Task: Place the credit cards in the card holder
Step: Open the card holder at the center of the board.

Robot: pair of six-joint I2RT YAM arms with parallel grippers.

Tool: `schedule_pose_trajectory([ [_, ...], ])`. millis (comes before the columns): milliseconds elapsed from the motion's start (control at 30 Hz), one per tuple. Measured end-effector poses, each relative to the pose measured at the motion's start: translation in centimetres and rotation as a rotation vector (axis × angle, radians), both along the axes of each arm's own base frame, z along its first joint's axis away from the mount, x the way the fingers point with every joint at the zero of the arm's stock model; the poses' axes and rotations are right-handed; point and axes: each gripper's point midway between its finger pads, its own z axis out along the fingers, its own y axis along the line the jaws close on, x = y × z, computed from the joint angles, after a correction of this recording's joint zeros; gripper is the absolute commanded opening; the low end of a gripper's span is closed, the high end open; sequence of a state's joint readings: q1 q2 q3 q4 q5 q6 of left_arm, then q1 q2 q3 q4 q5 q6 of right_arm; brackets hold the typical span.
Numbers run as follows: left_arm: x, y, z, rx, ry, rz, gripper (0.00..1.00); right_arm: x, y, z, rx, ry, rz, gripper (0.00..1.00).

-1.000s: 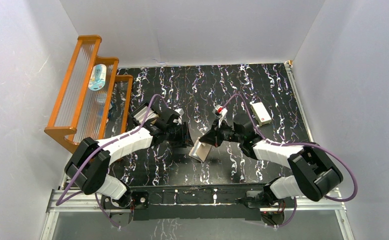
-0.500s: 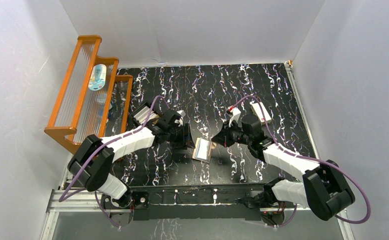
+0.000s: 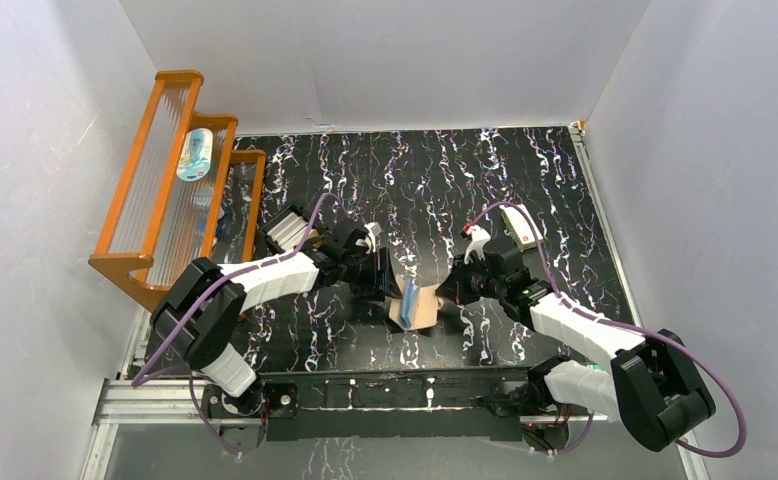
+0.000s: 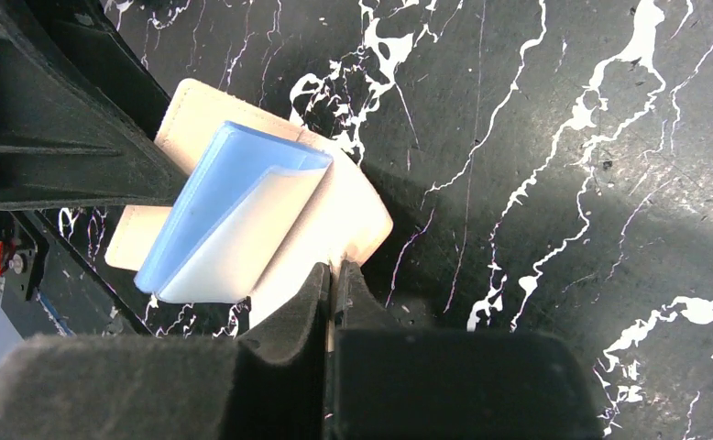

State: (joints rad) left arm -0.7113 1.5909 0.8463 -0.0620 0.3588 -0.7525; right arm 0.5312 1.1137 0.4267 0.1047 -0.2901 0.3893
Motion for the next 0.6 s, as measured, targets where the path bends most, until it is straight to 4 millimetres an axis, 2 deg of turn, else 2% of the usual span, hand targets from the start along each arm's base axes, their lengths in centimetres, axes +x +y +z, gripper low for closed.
schedule_pose_trajectory([
  [167,0.2,-0.7,0.5,-0.035,-0.008,-0.012,0.5,-0.1,0.0,-0.1,-0.003,0.005,0.0,0.07],
  [233,0.2,-0.8,0.5,-0.04,-0.011,-0.014,0.34,-0.1,-0.1,-0.1,-0.003,0.005,0.0,0.1],
  [300,0.2,-0.8,0.5,-0.041,-0.007,-0.015,0.2,-0.1,-0.1,-0.1,-0.003,0.007,-0.001,0.22],
  [400,0.1,-0.9,0.5,-0.043,-0.003,-0.015,0.05,-0.3,-0.3,-0.4,-0.013,0.029,-0.013,0.42],
  [500,0.1,-1.0,0.6,-0.047,-0.004,-0.015,0.0,-0.5,-0.9,-0.5,-0.048,0.085,-0.05,0.47],
  [600,0.2,-1.0,0.7,-0.049,-0.01,-0.012,0.0,-0.1,-0.9,0.8,-0.056,0.112,-0.09,0.49],
])
